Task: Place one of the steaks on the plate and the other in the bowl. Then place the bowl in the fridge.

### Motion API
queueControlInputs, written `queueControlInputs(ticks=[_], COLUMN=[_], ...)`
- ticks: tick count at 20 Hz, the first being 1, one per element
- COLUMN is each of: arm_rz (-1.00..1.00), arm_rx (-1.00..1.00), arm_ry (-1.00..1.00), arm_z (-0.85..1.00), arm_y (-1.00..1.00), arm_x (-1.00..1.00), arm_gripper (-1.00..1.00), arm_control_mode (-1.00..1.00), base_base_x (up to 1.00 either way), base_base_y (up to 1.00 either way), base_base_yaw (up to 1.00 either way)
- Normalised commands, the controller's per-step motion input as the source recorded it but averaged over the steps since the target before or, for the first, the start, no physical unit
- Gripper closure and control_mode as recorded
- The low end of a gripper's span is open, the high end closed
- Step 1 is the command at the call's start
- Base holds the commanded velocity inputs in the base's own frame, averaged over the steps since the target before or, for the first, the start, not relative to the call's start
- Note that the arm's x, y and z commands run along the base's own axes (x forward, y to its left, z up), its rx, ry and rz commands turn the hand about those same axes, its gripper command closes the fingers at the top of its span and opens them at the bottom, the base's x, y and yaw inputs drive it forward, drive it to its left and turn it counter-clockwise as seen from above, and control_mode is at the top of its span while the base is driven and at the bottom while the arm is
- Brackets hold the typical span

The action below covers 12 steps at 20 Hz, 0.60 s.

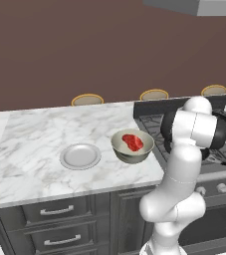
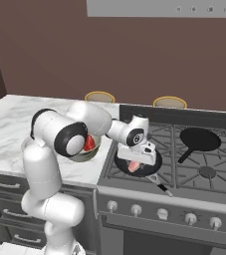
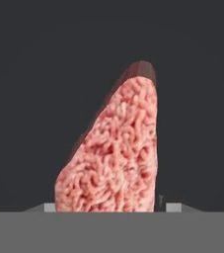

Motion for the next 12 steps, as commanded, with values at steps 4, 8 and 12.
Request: queueControlInputs(ticks=[4, 8, 12], arm_rz=[0.0, 0.0, 0.0], arm_rx=[0.0, 0.0, 0.0], arm_ry=[0.0, 0.0, -0.01], arm_z=[0.0, 0.17, 0.93], arm_y=[0.0, 0.05, 0.14], arm_x=[0.0, -0.12, -0.69], arm_gripper=[1.0, 1.0, 1.0], arm_control_mode=[-1.0, -1.0, -1.0], base_base_x=[0.0, 0.0, 0.0], base_base_y=[0.0, 0.0, 0.0], base_base_yaw=[0.0, 0.0, 0.0])
